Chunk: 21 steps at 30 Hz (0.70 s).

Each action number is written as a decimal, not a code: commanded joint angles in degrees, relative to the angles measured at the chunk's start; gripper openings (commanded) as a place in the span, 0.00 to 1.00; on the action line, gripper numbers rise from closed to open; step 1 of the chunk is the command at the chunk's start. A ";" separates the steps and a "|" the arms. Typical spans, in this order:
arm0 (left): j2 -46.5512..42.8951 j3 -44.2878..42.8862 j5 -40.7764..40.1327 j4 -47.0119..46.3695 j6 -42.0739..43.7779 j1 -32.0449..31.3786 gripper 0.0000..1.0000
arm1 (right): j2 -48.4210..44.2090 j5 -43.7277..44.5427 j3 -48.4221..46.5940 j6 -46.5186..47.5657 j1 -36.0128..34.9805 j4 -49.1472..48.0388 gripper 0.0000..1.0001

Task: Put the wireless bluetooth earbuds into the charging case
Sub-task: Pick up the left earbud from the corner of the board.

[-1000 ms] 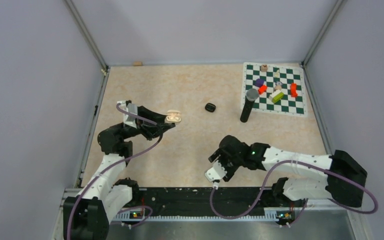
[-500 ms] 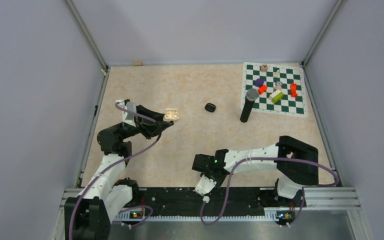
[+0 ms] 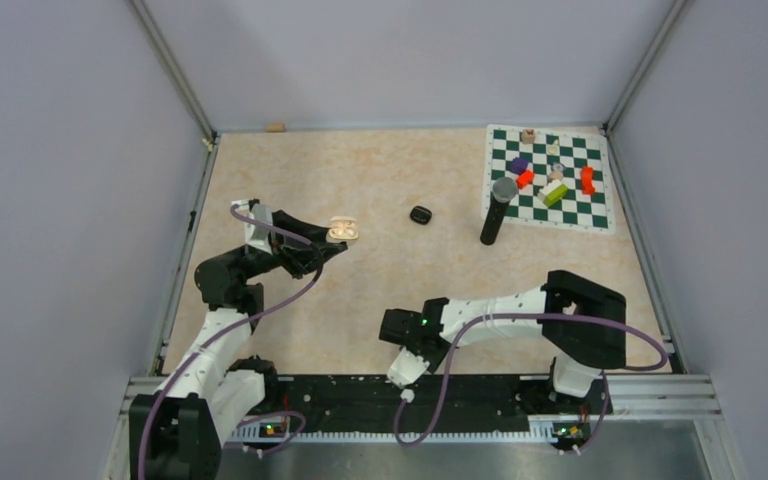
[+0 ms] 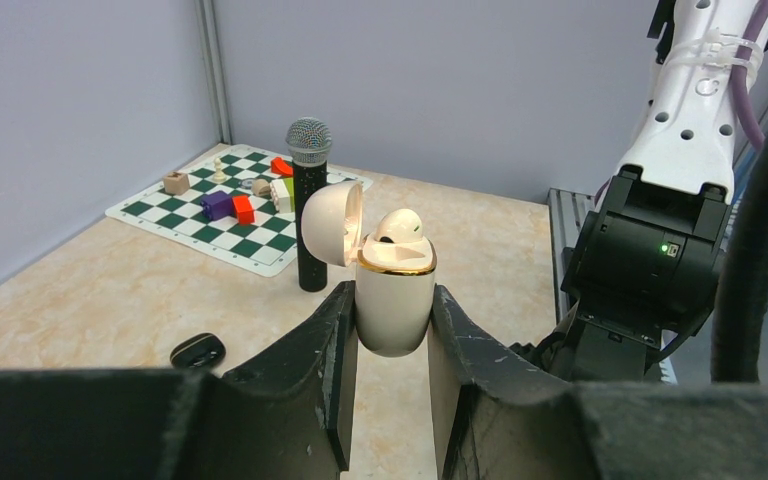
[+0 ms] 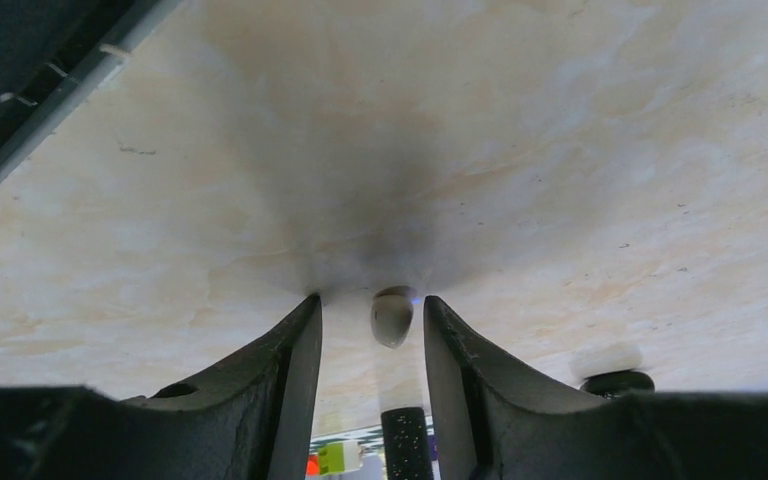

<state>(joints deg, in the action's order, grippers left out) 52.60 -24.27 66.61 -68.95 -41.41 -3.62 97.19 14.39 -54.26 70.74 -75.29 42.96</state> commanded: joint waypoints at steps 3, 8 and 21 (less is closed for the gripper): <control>-0.53 -0.10 -0.87 -2.25 -0.14 0.36 0.00 | 1.48 0.30 -3.96 -0.14 -0.01 -0.82 0.35; -0.67 0.01 -0.89 -2.24 -0.21 0.37 0.00 | 2.40 1.05 -5.59 0.19 1.13 -0.86 0.16; -0.40 0.01 -1.13 -1.81 -0.07 0.28 0.00 | -0.14 -2.27 -8.06 -0.78 2.00 2.02 0.00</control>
<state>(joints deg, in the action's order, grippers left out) 52.62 -24.23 66.57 -68.93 -41.43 -3.51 99.18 13.78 -59.31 70.57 -73.87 43.44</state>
